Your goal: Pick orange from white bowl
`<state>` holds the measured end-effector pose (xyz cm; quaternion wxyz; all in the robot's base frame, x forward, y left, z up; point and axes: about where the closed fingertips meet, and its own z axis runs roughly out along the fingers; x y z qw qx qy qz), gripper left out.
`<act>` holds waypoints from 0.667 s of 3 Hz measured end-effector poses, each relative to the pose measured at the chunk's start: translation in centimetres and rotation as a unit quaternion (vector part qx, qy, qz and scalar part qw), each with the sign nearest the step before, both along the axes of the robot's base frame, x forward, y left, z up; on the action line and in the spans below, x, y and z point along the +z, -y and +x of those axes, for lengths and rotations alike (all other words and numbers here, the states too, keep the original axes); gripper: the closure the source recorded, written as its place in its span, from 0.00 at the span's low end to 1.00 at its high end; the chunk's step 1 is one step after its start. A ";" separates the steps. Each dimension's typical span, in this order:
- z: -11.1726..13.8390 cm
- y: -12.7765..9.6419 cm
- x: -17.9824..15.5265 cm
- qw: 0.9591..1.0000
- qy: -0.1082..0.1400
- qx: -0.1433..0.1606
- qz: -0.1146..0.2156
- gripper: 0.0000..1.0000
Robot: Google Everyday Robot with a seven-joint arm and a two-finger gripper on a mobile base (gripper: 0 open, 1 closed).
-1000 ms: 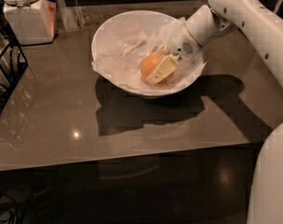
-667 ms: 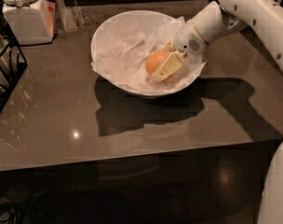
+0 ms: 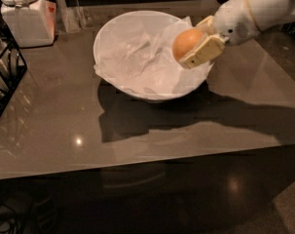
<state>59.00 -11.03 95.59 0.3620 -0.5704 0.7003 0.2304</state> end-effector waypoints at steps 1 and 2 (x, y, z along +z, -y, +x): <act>-4.6 3.4 2.8 0.998 0.022 -0.045 0.030 1.00; -5.0 3.9 2.8 0.998 0.021 -0.051 0.031 1.00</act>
Offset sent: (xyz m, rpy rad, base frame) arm -0.0411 -0.0297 0.0264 0.0538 -0.0413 -0.0789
